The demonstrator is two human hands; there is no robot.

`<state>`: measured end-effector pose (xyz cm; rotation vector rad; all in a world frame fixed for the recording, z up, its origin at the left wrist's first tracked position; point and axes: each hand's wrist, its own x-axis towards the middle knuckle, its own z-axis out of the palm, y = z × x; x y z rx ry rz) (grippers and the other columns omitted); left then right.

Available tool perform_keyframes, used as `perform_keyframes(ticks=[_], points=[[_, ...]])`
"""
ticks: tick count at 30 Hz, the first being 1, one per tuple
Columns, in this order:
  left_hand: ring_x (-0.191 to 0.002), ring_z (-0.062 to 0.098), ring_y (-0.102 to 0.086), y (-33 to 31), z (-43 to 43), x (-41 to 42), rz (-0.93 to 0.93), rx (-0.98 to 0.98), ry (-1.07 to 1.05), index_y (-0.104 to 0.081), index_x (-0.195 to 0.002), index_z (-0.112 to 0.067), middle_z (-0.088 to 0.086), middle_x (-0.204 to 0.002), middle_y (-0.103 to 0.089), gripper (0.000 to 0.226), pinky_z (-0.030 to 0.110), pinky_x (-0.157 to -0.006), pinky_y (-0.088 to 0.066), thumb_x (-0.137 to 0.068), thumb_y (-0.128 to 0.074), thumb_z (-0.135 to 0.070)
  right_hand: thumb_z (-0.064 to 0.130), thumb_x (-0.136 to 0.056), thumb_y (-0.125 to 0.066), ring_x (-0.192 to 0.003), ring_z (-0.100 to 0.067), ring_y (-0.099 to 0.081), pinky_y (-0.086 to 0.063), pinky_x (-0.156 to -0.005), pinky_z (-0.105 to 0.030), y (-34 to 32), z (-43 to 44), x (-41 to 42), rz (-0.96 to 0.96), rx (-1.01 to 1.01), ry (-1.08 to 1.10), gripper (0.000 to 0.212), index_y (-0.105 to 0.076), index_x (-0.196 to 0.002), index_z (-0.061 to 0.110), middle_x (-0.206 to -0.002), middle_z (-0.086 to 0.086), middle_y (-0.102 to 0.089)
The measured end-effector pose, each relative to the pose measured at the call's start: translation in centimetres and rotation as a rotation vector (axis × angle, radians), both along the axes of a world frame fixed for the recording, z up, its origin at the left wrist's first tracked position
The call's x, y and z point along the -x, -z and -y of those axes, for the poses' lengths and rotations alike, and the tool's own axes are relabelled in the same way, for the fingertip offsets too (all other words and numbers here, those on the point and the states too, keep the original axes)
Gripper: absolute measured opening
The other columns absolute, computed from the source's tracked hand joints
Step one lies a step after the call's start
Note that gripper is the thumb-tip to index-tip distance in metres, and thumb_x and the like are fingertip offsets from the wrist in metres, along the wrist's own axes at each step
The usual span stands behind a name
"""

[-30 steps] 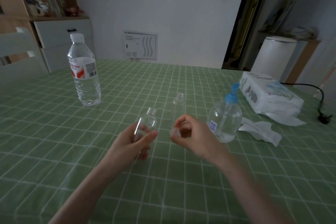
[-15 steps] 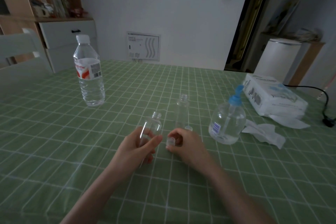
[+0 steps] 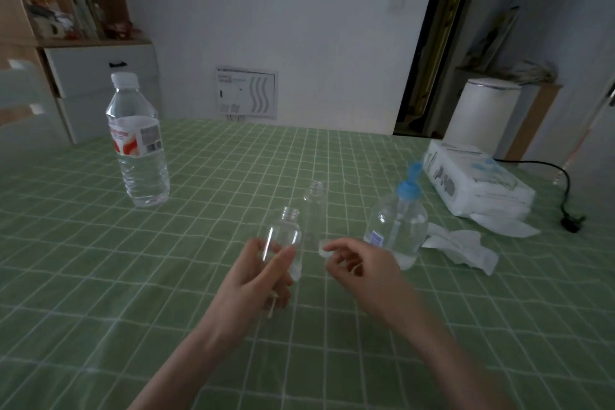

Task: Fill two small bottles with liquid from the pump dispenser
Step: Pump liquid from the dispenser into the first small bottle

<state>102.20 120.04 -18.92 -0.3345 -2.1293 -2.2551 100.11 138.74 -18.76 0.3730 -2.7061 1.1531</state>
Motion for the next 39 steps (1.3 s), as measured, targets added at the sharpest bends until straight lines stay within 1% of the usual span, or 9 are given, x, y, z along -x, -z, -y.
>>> perform_keyframes(ticks=[2, 4, 9, 14, 22, 29, 31, 35, 39], points=[[-0.061, 0.015, -0.063, -0.4, -1.5, 0.0, 0.010, -0.038, 0.035, -0.054, -0.097, -0.015, 0.001, -0.069, -0.066, 0.041, 0.021, -0.054, -0.051, -0.070, -0.054, -0.046, 0.021, -0.092, -0.061, -0.072, 0.013, -0.060, -0.045, -0.065, -0.002, -1.1, -2.2, -0.8, -0.005, 0.032, 0.025, 0.014, -0.065, -0.097, 0.034, -0.081, 0.022, -0.061], [-0.063, 0.015, -0.063, -0.9, -3.4, 0.3, 0.018, -0.042, 0.086, -0.053, -0.098, -0.016, 0.003, -0.073, -0.067, 0.042, 0.023, -0.057, -0.054, -0.068, -0.055, -0.045, 0.019, -0.091, -0.062, -0.073, 0.014, -0.061, -0.046, -0.064, -0.003, -2.1, -4.2, -1.5, -0.022, 0.078, 0.064, 0.022, -0.062, -0.086, 0.041, -0.076, 0.020, -0.066], [-0.067, 0.015, -0.063, -2.4, -7.7, 2.0, 0.000, 0.042, 0.162, -0.053, -0.100, -0.021, 0.014, -0.089, -0.069, 0.049, 0.023, -0.059, -0.053, -0.063, -0.059, -0.053, 0.010, -0.091, -0.061, -0.069, 0.004, -0.065, -0.048, -0.064, -0.008, -4.1, -8.3, -1.1, -0.054, 0.130, 0.170, 0.022, -0.067, -0.087, 0.031, -0.077, 0.009, -0.072], [-0.068, 0.016, -0.060, -2.9, -10.3, 4.2, -0.031, 0.128, 0.212, -0.054, -0.098, -0.027, 0.016, -0.092, -0.069, 0.017, 0.025, -0.058, -0.048, -0.085, -0.058, -0.036, 0.010, -0.095, -0.053, -0.058, 0.007, -0.061, -0.044, -0.052, -0.004, -6.1, -10.9, 1.1, -0.106, 0.270, 0.354, 0.017, -0.063, -0.086, 0.021, -0.076, 0.004, -0.070], [-0.063, 0.013, -0.061, -3.3, -11.4, 4.9, -0.059, 0.085, 0.220, -0.056, -0.099, -0.024, 0.008, -0.082, -0.070, 0.041, 0.019, -0.055, -0.048, -0.066, -0.055, -0.050, 0.026, -0.098, -0.044, -0.059, -0.008, -0.060, -0.043, -0.058, -0.021, -9.4, -10.5, 7.3, -0.011, 0.400, 0.401, 0.028, -0.063, -0.079, 0.018, -0.068, 0.003, -0.069], [-0.062, 0.008, -0.064, -3.5, -11.1, 5.2, -0.026, 0.034, 0.223, -0.058, -0.099, -0.021, 0.001, -0.080, -0.072, 0.041, 0.017, -0.054, -0.049, -0.068, -0.056, -0.048, 0.033, -0.099, -0.039, -0.065, -0.011, -0.059, -0.046, -0.060, -0.025, -11.8, -8.4, 10.5, 0.170, 0.284, 0.316, 0.036, -0.064, -0.081, 0.015, -0.066, 0.000, -0.070], [-0.061, 0.008, -0.064, -3.7, -11.2, 5.5, -0.021, 0.038, 0.221, -0.059, -0.098, -0.022, 0.002, -0.079, -0.072, 0.039, 0.015, -0.052, -0.048, -0.068, -0.057, -0.047, 0.040, -0.100, -0.034, -0.071, -0.014, -0.060, -0.044, -0.058, -0.025, -12.2, -7.8, 11.1, 0.271, 0.199, 0.298, 0.043, -0.065, -0.086, 0.014, -0.072, -0.003, -0.071], [-0.060, 0.010, -0.063, -3.7, -11.5, 5.9, -0.017, 0.032, 0.232, -0.058, -0.097, -0.021, 0.000, -0.076, -0.071, 0.040, 0.017, -0.051, -0.047, -0.066, -0.059, -0.047, 0.054, -0.099, -0.023, -0.100, -0.027, -0.061, -0.042, -0.060, -0.029, -12.5, -7.0, 12.0, 0.439, 0.008, 0.306, 0.063, -0.068, -0.101, 0.010, -0.113, -0.014, -0.068], [-0.059, 0.010, -0.062, -3.5, -11.6, 6.0, -0.035, 0.010, 0.231, -0.058, -0.096, -0.021, -0.002, -0.072, -0.070, 0.043, 0.016, -0.049, -0.045, -0.065, -0.060, -0.049, 0.058, -0.099, -0.018, -0.098, -0.027, -0.057, -0.040, -0.060, -0.030, -12.5, -6.8, 12.3, 0.494, -0.112, 0.313, 0.071, -0.069, -0.104, 0.008, -0.134, -0.015, -0.055]])
